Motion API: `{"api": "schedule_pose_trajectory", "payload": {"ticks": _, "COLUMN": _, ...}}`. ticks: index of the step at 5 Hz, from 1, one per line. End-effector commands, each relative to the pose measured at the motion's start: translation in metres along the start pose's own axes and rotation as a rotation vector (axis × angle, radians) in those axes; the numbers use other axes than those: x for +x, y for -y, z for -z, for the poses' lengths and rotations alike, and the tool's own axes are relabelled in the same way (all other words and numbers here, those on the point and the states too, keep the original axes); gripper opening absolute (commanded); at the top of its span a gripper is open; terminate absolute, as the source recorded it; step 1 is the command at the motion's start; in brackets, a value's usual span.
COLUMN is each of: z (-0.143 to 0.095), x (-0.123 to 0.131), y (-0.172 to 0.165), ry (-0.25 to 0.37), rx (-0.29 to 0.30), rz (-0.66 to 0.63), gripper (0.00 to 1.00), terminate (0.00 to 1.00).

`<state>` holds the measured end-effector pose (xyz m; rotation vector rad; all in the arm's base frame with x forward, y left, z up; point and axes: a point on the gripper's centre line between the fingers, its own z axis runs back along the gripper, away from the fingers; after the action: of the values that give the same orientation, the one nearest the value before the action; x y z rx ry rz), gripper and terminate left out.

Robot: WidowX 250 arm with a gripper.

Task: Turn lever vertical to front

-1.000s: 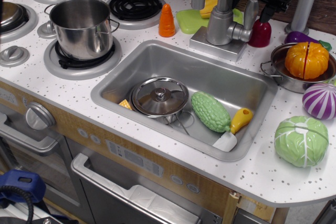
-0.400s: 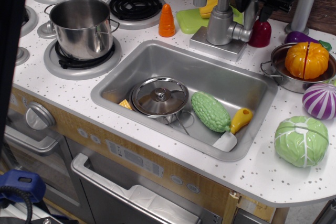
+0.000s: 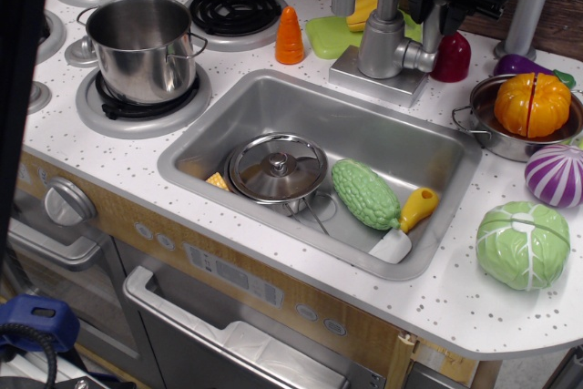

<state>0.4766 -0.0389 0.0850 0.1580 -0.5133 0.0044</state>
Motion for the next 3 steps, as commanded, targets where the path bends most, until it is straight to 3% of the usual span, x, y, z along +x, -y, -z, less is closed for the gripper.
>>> {"api": "schedule_pose_trajectory", "payload": {"ticks": 1, "z": -0.023, "x": -0.002, "y": 0.013, "ry": -0.004, "rx": 0.016, "rz": -0.065, "gripper": 0.00, "terminate": 0.00}}
{"api": "schedule_pose_trajectory", "payload": {"ticks": 3, "z": -0.020, "x": -0.018, "y": 0.015, "ry": -0.134, "rx": -0.039, "rz": -0.116, "gripper": 0.00, "terminate": 0.00}}
